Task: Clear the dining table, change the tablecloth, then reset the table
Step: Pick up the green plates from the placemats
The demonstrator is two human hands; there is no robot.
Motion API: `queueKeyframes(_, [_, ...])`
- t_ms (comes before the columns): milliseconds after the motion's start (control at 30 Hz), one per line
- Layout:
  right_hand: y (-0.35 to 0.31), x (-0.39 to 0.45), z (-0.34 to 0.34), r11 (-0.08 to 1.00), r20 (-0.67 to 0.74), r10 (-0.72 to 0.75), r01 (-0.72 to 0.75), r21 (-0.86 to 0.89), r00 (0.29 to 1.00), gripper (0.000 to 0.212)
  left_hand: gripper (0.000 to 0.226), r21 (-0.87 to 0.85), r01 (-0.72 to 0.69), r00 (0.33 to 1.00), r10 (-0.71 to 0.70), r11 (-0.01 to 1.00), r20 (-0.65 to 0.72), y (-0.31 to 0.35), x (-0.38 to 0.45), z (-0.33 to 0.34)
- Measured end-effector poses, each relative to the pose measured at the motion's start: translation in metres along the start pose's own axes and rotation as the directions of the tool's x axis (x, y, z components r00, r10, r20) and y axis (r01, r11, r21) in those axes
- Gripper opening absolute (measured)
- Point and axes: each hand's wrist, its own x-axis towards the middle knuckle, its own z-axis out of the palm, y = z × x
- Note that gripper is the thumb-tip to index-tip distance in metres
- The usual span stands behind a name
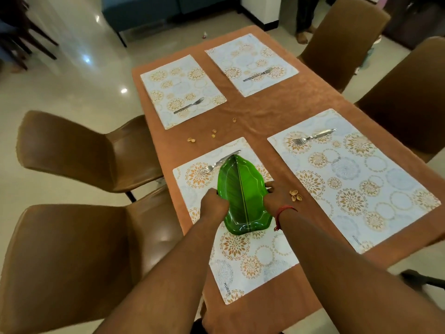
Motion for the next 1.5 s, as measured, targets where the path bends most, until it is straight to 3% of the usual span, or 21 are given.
queueKeyframes(200, [0.01,-0.043,-0.029,0.992,-0.18,0.053,-0.032,0.12,0.982,0.045,0.006,0.117,-0.24,0.965,0.223,0.964,0.137,0.03,-0.017,0.004])
queueKeyframes(267, [0.019,-0.062,-0.035,0.98,-0.255,0.092,-0.043,0.192,0.963,0.045,0.007,0.121,-0.34,0.927,0.31,0.933,0.212,0.038,-0.025,0.01])
queueKeyframes(367, [0.038,-0.107,-0.032,0.941,-0.388,0.206,-0.074,0.33,0.898,0.03,0.015,0.135,-0.486,0.835,0.412,0.864,0.365,0.038,-0.042,0.016])
queueKeyframes(600, [0.108,-0.24,-0.014,0.843,-0.584,0.485,-0.171,0.509,0.651,0.042,0.024,0.105,-0.732,0.55,0.493,0.673,0.674,0.016,-0.138,0.029])
queueKeyframes(733, [0.161,-0.342,-0.005,0.741,-0.619,0.642,-0.16,0.652,0.452,0.042,0.004,-0.04,-0.864,0.273,0.535,0.501,0.8,-0.013,-0.228,0.054])
queueKeyframes(800, [0.186,-0.395,0.002,0.693,-0.618,0.706,-0.156,0.704,0.346,0.04,0.006,-0.059,-0.911,0.164,0.489,0.409,0.856,-0.033,-0.271,0.07])
queueKeyframes(933, [0.236,-0.5,0.036,0.593,-0.575,0.804,-0.129,0.795,0.155,0.038,0.019,-0.11,-0.945,0.011,0.37,0.307,0.929,-0.096,-0.354,0.095])
queueKeyframes(1133, [0.289,-0.629,0.115,0.465,-0.466,0.885,-0.029,0.885,-0.016,0.04,0.011,-0.264,-0.943,-0.216,0.227,0.205,0.95,-0.195,-0.46,0.086])
queueKeyframes(1333, [0.333,-0.747,0.196,0.36,-0.354,0.929,0.036,0.932,-0.112,0.042,0.006,-0.292,-0.949,-0.285,0.076,0.122,0.956,-0.306,-0.548,0.069])
queueKeyframes(1500, [0.368,-0.809,0.231,0.296,-0.28,0.945,0.078,0.952,-0.168,0.043,0.015,-0.316,-0.947,-0.316,0.005,0.065,0.949,-0.364,-0.596,0.072])
